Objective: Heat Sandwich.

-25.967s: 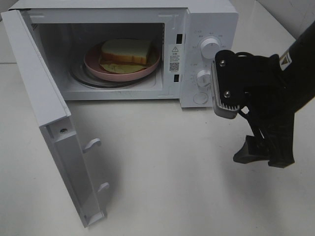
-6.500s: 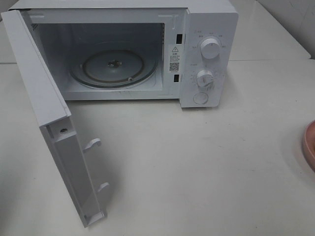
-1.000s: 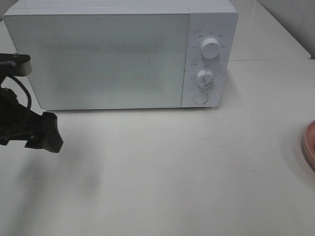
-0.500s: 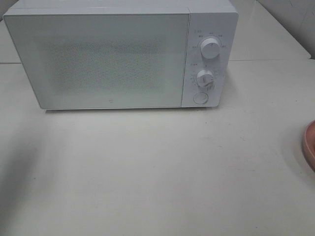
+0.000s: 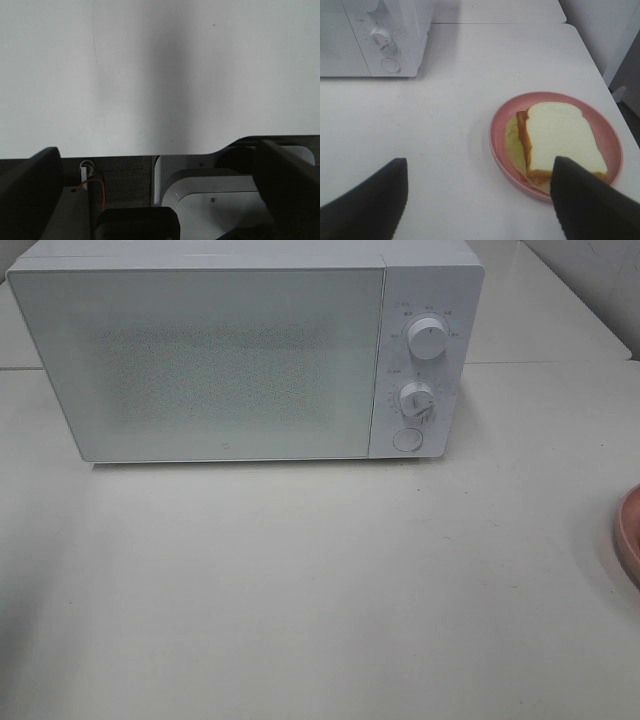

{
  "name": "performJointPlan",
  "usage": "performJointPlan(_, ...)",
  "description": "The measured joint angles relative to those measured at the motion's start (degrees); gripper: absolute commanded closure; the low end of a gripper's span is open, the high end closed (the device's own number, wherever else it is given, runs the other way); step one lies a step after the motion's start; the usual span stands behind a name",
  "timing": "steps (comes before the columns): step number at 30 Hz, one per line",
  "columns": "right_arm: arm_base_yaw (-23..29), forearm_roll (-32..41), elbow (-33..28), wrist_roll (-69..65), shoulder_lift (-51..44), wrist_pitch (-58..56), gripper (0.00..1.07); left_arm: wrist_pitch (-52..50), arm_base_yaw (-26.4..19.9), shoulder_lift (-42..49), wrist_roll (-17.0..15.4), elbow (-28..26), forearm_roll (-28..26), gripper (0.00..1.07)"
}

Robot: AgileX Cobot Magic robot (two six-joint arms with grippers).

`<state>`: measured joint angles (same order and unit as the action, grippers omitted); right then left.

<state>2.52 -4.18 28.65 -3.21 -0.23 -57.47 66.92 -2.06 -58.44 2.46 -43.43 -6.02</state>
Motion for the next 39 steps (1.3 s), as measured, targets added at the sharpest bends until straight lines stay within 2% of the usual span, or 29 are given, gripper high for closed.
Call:
performJointPlan(2,0.0,0.0,0.0,0.0,0.0,0.0,0.31,0.0,-0.06,5.21,0.06,3.38,0.57,0.09)
performJointPlan(7,0.0,0.0,0.0,0.0,0.0,0.0,0.31,-1.38,-0.06,12.72,0.06,7.79,1.95,0.09)
performJointPlan(11,0.0,0.0,0.0,0.0,0.0,0.0,0.31,-3.78,-0.06,22.57,-1.49,12.55,2.98,0.09)
performJointPlan(33,0.0,0.0,0.0,0.0,0.0,0.0,0.31,-5.21,-0.06,57.24,-2.12,13.46,3.38,0.09)
performJointPlan(39,0.0,0.0,0.0,0.0,0.0,0.0,0.31,-5.21,-0.06,58.67,-2.12,13.75,3.38,0.09)
